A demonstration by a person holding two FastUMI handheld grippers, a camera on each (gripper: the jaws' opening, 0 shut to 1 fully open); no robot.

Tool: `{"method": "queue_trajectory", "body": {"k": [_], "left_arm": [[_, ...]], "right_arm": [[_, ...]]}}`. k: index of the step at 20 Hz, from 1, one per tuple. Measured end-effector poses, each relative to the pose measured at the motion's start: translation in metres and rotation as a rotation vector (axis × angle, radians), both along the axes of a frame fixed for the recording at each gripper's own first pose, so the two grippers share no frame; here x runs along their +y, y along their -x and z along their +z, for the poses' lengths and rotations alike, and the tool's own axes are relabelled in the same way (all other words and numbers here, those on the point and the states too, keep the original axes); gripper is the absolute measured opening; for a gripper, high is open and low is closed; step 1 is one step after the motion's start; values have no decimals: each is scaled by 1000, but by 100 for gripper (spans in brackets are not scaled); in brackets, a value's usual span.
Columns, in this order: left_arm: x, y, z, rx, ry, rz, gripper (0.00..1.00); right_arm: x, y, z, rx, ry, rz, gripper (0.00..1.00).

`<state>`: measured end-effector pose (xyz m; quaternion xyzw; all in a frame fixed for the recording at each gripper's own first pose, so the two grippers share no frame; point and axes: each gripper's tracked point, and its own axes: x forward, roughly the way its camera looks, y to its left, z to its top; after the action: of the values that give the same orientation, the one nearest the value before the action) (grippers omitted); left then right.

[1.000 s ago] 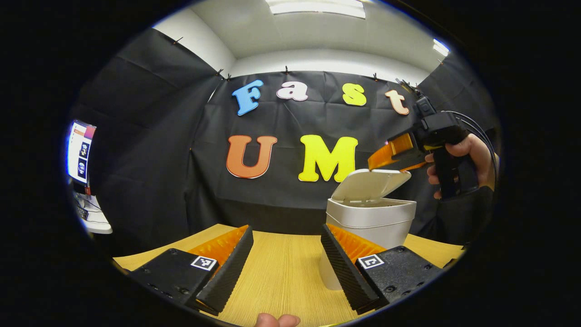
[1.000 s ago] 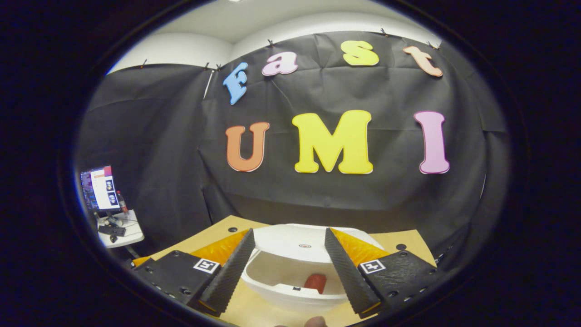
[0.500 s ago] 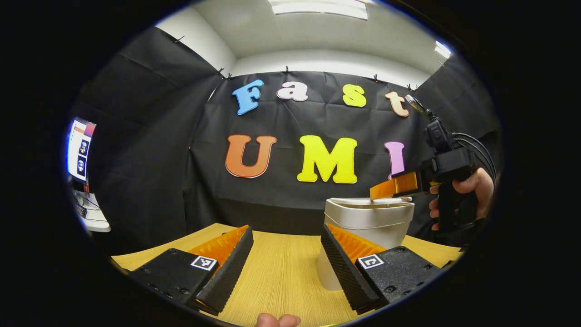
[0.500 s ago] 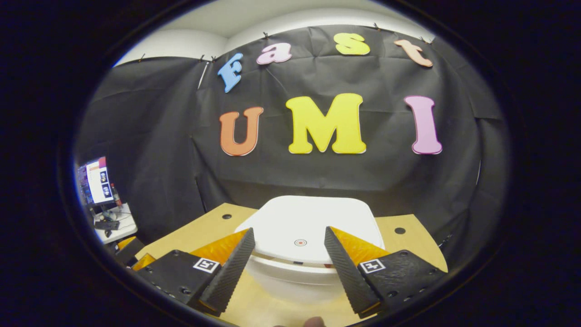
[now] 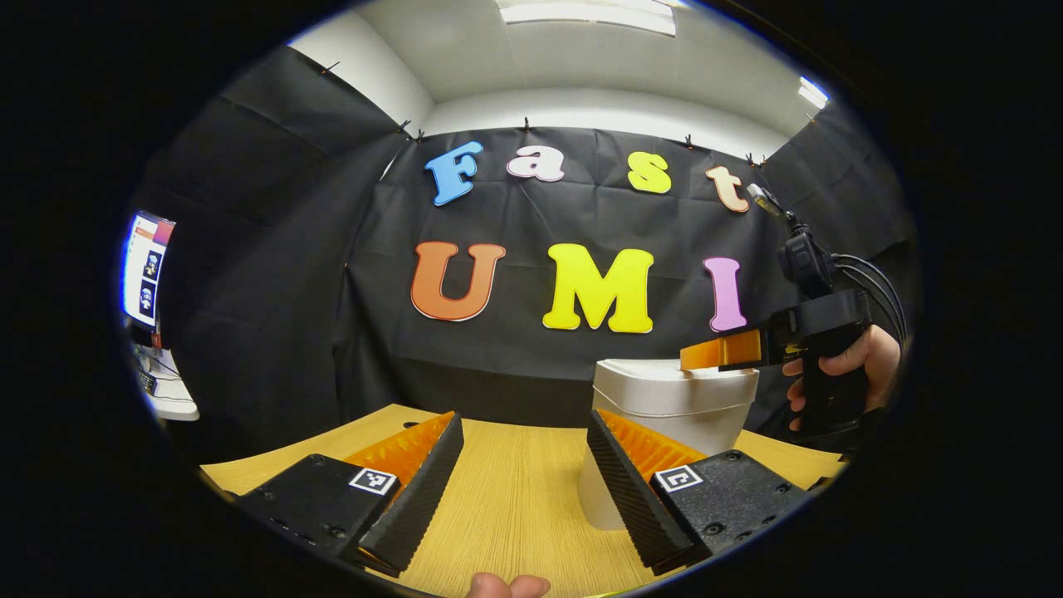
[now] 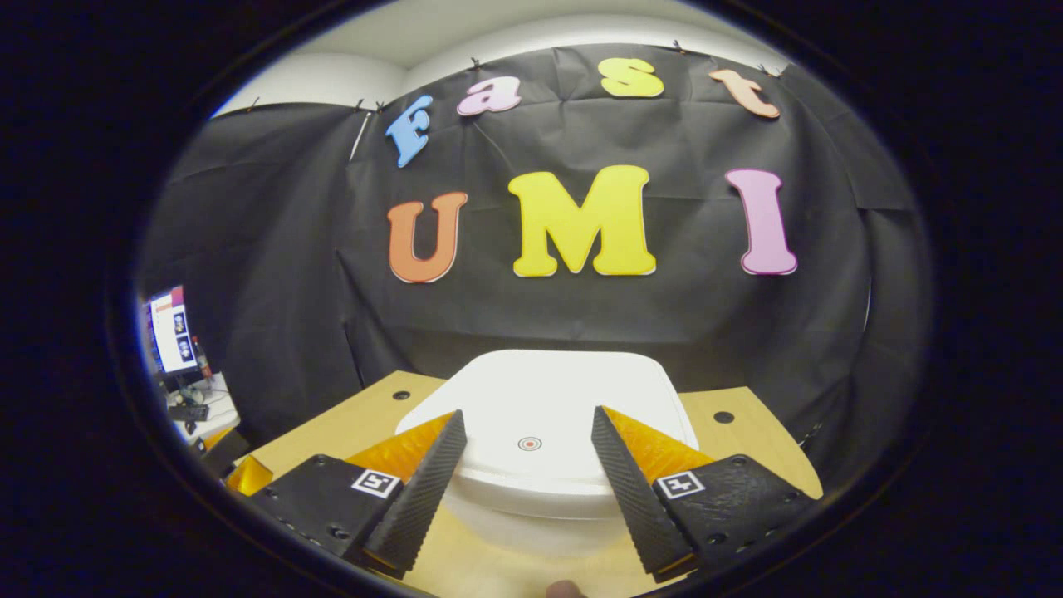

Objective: Press the lid of the desktop garbage bin to open it, pick up the crumpled paper on the desktop and throw it into the bin, then pick up the pop can on the desktop and drop it into the bin, and finally close the garbage bin lid.

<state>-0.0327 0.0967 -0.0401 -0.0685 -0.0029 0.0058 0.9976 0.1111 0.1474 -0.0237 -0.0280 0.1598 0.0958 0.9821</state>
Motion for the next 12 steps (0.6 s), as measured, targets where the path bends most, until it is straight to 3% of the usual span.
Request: {"method": "queue_trajectory", "body": {"k": [1, 4, 6, 12], "left_arm": [[-2, 2, 1, 0, -3, -5, 96], [-7, 0, 1, -2, -9, -14, 96], [-11, 1, 1, 1, -9, -23, 96], [-7, 2, 5, -17, -16, -3, 96]], "right_arm": [[1, -1, 2, -6, 10, 0, 89], [6, 0, -2, -3, 47, 37, 89], [3, 3, -5, -26, 35, 32, 74], [3, 1, 4, -79, -11, 3, 71]]}}
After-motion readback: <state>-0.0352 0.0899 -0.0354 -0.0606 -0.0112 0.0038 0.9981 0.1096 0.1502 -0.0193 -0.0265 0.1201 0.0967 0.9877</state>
